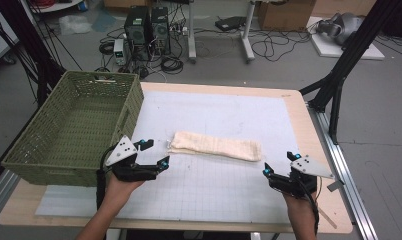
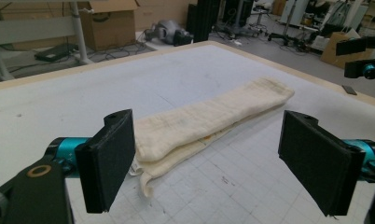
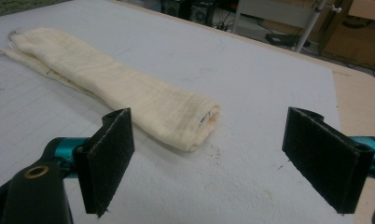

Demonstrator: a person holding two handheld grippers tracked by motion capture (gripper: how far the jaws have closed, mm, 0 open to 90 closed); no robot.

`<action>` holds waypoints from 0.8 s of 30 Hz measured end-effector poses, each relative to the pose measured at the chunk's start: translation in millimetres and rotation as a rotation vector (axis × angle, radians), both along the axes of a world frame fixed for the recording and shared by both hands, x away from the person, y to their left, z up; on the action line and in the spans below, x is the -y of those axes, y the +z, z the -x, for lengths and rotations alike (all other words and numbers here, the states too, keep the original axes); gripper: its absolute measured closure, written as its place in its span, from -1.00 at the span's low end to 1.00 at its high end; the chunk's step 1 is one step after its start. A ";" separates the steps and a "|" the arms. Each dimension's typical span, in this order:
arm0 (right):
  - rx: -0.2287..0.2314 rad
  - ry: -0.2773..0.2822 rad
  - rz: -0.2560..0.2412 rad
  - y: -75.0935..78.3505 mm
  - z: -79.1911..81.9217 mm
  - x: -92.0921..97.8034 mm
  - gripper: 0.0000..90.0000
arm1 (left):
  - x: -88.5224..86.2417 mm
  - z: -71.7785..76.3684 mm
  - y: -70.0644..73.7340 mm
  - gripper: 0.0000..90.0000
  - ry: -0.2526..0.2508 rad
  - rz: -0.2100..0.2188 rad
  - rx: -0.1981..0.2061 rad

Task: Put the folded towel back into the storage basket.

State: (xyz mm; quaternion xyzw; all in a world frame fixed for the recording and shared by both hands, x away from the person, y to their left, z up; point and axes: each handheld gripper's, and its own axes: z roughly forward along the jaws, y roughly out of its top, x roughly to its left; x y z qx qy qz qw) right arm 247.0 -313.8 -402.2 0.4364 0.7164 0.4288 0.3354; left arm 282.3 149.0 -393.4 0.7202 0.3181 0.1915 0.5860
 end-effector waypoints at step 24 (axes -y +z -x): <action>-0.004 0.010 0.010 -1.6 -1.6 -0.5 -0.66 | 35.0 -52.4 14.0 -0.54 -0.031 -0.041 -0.096</action>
